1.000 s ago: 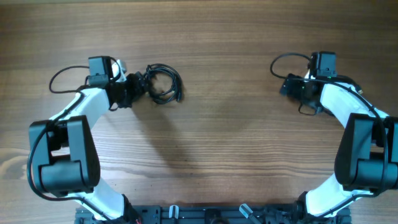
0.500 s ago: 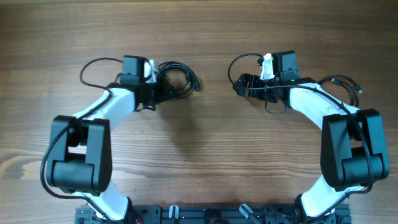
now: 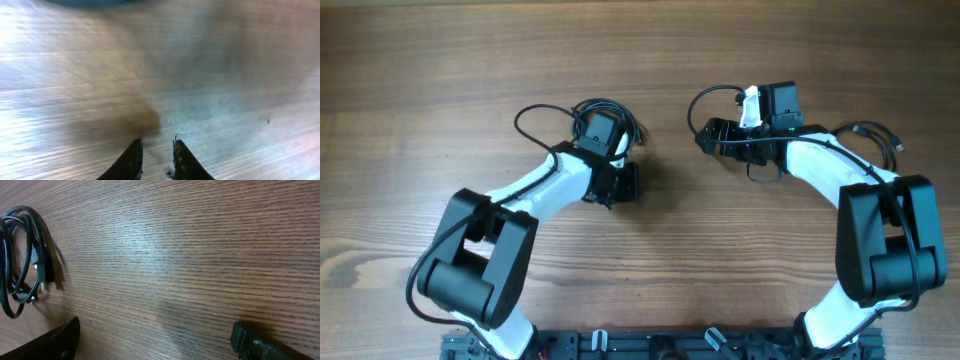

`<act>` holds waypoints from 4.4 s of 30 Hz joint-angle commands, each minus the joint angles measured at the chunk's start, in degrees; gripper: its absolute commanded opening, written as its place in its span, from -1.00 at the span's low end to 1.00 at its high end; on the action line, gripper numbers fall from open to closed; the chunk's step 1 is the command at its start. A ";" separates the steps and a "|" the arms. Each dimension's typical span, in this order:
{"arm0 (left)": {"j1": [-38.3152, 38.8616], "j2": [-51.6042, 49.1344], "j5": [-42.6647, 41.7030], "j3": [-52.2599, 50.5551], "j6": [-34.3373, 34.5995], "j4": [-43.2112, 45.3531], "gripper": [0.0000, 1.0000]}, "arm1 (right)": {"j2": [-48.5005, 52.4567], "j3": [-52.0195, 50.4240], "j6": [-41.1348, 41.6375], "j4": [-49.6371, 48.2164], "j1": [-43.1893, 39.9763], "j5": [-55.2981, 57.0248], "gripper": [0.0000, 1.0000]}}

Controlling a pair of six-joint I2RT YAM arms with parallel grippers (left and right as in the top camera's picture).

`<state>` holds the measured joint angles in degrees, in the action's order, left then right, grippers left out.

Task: Untangle cables

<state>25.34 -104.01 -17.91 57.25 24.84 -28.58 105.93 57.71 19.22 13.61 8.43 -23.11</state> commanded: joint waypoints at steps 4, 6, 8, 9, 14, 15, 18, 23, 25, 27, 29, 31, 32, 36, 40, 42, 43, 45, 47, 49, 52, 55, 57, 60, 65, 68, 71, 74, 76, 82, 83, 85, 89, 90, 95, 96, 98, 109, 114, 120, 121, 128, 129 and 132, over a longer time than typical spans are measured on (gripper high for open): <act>-0.22 3.32 25.66 11.61 0.90 0.28 -0.76 | 1.84 -0.83 0.31 0.33 -0.24 0.17 0.99; -0.22 3.26 30.73 11.61 0.90 4.04 -0.92 | 1.84 -0.83 0.31 0.37 -0.24 0.17 0.99; -0.22 2.71 34.49 11.61 0.90 6.45 -0.92 | 1.84 -0.83 0.24 0.39 -0.24 0.22 0.99; -0.22 2.27 35.08 11.61 0.92 7.28 -0.92 | 1.84 -0.83 0.28 0.44 -0.24 0.42 0.99; -0.09 -2.73 35.08 11.37 1.01 8.07 -0.92 | 1.84 -0.83 0.33 0.37 -0.24 0.39 1.00; -0.09 -3.85 35.08 11.32 0.98 8.07 -0.92 | 1.84 -0.83 0.33 0.37 -0.24 0.39 0.99; -0.09 -8.09 31.87 11.34 1.16 7.89 -0.91 | 1.84 -0.83 0.28 0.37 -0.24 0.42 0.99; 0.04 -9.70 12.02 11.34 1.25 7.10 -0.91 | 1.84 -0.83 0.39 0.33 -0.24 0.39 0.99; 0.17 -9.62 2.84 11.45 3.23 7.19 -0.91 | 1.84 -0.83 0.42 0.35 -0.24 0.39 0.99; 0.15 -9.44 -4.85 11.93 6.56 6.93 -0.91 | 1.84 -0.83 0.39 0.33 -0.24 0.39 1.00; -0.02 -8.79 -10.49 12.83 10.54 6.47 -0.91 | 1.84 -0.83 0.39 0.35 -0.24 0.42 0.99; -0.11 -7.69 -12.59 14.08 12.17 6.43 -0.89 | 1.84 -0.83 0.42 0.35 -0.24 0.39 0.99; -0.11 -6.80 -12.41 15.02 12.28 6.08 -0.89 | 1.84 -0.83 0.37 0.35 -0.24 0.39 0.99; -0.11 -2.67 -6.67 19.04 11.41 1.46 -0.87 | 1.84 -0.83 0.28 0.39 -0.24 0.42 0.99; -0.11 1.53 5.88 20.87 7.80 -2.25 -0.77 | 1.84 -0.83 0.28 0.37 -0.24 0.42 0.99; -0.11 1.97 15.10 20.87 6.88 -3.56 -0.74 | 1.84 -0.83 0.31 0.37 -0.24 0.42 1.00; -0.11 1.77 20.92 20.72 6.88 -4.33 -0.74 | 1.84 -0.83 0.33 0.37 -0.24 0.42 0.99; -0.11 0.85 28.39 20.55 6.88 -4.94 -0.66 | 1.84 -0.83 0.33 0.35 -0.24 0.42 1.00; -0.11 -0.46 31.58 20.55 6.88 -4.63 -0.50 | 1.84 -0.83 0.31 0.37 -0.24 0.39 0.99; -0.11 -2.43 32.17 20.55 6.86 -3.72 -0.48 | 1.84 -0.83 0.33 0.35 -0.24 0.39 0.99; -0.11 -7.21 32.13 20.55 6.86 -1.84 -0.52 | 1.84 -0.83 0.28 0.42 -0.24 0.42 0.99; -0.11 -11.37 32.11 20.55 6.88 -1.51 -0.53 | 1.84 -0.83 0.24 0.50 -0.24 0.44 0.99; -0.09 -13.09 30.60 20.55 6.88 -3.63 -0.57 | 1.84 -0.83 0.28 0.55 -0.24 0.63 0.99; -0.07 -13.20 24.98 20.55 6.86 -9.07 -0.73 | 1.84 -0.83 0.26 0.52 -0.24 0.63 1.00; -0.04 -13.14 12.90 20.55 6.84 -18.64 -0.77 | 1.84 -0.83 0.44 0.46 -0.24 0.61 0.99; -0.04 -13.14 5.68 20.55 2.62 -21.84 -0.92 | 1.84 -0.83 0.35 0.55 -0.24 0.61 0.99; -0.13 -12.33 1.25 20.57 -3.50 -23.80 -0.92 | 1.84 -0.83 0.31 0.59 -0.24 0.61 1.00; -0.79 -9.38 3.67 20.79 -3.52 -25.11 -0.85 | 1.84 -0.83 0.31 0.59 -0.24 0.61 0.99; -1.57 -5.31 4.50 20.79 -3.41 -25.27 -0.77 | 1.84 -0.83 0.31 0.57 -0.24 0.63 1.00; -1.73 0.63 8.24 20.76 -3.41 -26.03 -0.58 | 1.84 -0.83 0.46 0.50 -0.24 0.59 1.00; -1.73 0.52 8.46 20.72 -3.43 -26.58 -0.55 | 1.84 -0.83 0.46 0.42 -0.24 0.57 0.99; -1.73 -0.28 8.72 20.31 -3.37 -26.97 -0.49 | 1.81 -0.50 0.37 -0.07 -0.24 -0.59 0.99; -2.16 -0.81 14.80 18.86 4.57 -27.58 -0.47 | 1.75 0.07 -6.25 -0.57 0.09 -24.09 0.52; -2.45 -0.79 15.30 18.51 6.34 -27.50 -0.41 | 1.75 0.02 -6.21 0.70 0.57 -27.80 0.42; -4.26 -0.79 13.07 16.63 9.07 -23.39 -0.49 | 1.75 -0.09 -10.54 8.41 5.64 -31.12 0.20; -4.63 -0.81 13.07 16.33 9.09 -22.75 -0.51 | 1.73 -0.07 -10.54 8.48 6.23 -32.54 0.11; -5.68 -0.79 13.05 16.09 9.09 -22.25 -0.56 | 1.33 0.15 -10.36 6.36 6.73 -39.52 0.00; -12.61 -0.81 3.10 15.80 6.88 -22.64 -0.40 | -1.09 0.02 -1.16 2.86 12.00 -31.15 0.08; -12.61 -0.81 3.15 15.80 6.93 -25.27 -0.43 | -1.38 0.46 2.62 4.98 15.15 -11.23 0.22; -12.61 -0.79 3.13 15.30 7.17 -26.08 -0.47 | -9.62 7.45 1.66 12.83 14.80 -1.88 0.30; -12.61 -0.79 3.13 14.88 7.19 -25.18 -0.43 | -11.32 7.93 1.25 14.01 15.08 0.98 0.36; -11.93 -0.81 1.84 8.87 10.19 -20.09 -0.42 | -12.37 6.25 0.26 19.39 18.84 -1.53 0.35; -11.78 -0.81 -0.15 7.67 10.21 -19.39 -0.48 | -12.37 5.18 0.50 18.99 19.98 -2.36 0.18; -11.39 -0.81 -4.76 6.08 10.21 -19.82 -0.35 | -12.37 3.23 2.51 17.38 22.77 -1.97 0.02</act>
<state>13.30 -104.07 -17.19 65.21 34.26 -48.12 92.68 62.92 20.27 32.21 28.93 -24.38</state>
